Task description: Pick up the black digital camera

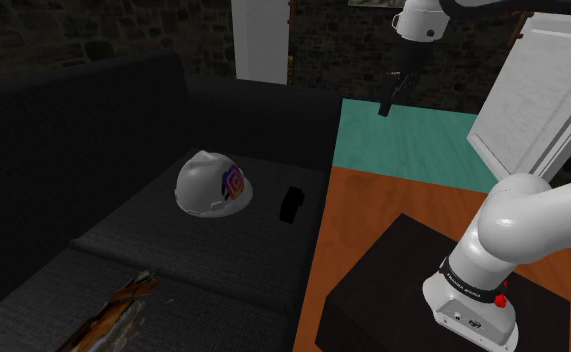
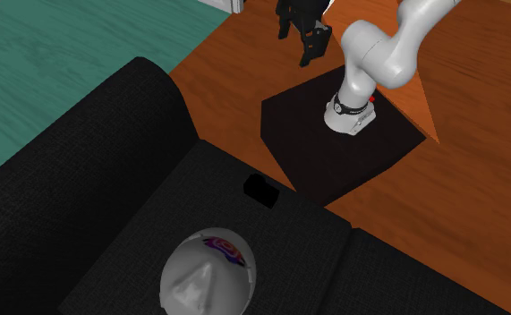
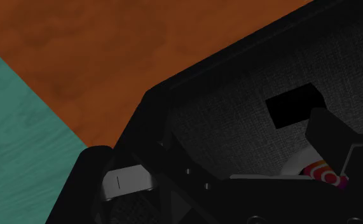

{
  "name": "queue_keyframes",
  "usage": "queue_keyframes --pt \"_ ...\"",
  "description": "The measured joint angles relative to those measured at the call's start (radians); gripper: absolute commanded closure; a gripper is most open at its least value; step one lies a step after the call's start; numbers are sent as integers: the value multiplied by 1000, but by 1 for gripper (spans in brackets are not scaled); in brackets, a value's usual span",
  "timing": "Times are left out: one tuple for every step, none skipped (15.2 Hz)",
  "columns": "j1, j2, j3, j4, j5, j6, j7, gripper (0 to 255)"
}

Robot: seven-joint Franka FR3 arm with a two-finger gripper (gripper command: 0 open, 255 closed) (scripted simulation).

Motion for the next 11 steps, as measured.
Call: queue_keyframes --pt "0 0 0 0 0 0 0 0" --pt "-1 3 5 -16 5 18 13 0" --pt "-3 8 14 -37 14 41 36 0" --pt "-5 20 25 -47 24 61 61 0" --pt "-7 32 34 -66 32 90 86 0" --pt "-10 53 44 -75 42 118 112 0" --pt "-12 73 56 -86 52 147 140 0" --pt "-13 82 70 -110 64 179 171 0" --pt "-16 110 82 -115 73 210 199 0" --pt "-18 126 91 -127 81 237 224 0" --pt "-20 152 105 -135 91 270 254 0"
